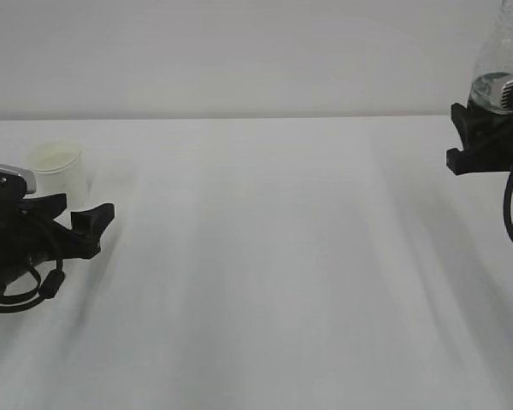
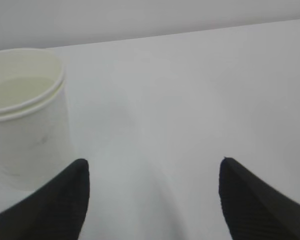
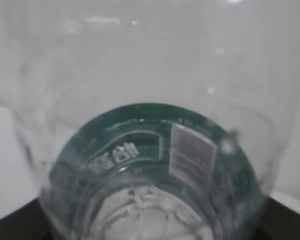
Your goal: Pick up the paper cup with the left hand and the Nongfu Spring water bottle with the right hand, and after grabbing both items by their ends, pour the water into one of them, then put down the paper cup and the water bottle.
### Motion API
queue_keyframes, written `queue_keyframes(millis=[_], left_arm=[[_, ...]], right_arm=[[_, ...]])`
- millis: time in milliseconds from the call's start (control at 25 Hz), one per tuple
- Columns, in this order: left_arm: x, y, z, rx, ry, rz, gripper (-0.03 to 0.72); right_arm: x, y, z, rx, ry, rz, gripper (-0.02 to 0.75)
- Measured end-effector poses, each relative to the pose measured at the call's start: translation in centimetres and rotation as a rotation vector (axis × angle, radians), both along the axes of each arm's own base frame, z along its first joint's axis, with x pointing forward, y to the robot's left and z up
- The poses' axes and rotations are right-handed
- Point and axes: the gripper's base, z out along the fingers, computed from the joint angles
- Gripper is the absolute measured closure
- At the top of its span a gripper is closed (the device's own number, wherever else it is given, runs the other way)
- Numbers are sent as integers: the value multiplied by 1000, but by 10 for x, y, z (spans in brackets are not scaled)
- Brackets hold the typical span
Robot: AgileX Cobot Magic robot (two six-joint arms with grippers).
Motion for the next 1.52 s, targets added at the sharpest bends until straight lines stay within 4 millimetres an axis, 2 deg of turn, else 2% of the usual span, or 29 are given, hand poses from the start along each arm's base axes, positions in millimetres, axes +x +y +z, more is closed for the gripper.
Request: queue_keyframes(millis=[400,600,1160,1280,1520], left_arm=[[0,-3,2,0,-5,-10,111],[0,-3,2,-1,-6,-10,111],[0,-3,2,-1,-6,-10,112],[0,-3,2,-1,-6,-10,112],[0,-3,2,-1,-6,-11,112]], right_arm=[[1,-6,-8,134,69,-83,266],[5,-6,-32,143,128,-87,266],[13,-3,-84,197,140,-75,266],[18,-3,-89,205,146,-77,266],[29,-2,-87,224,115,-75,266]])
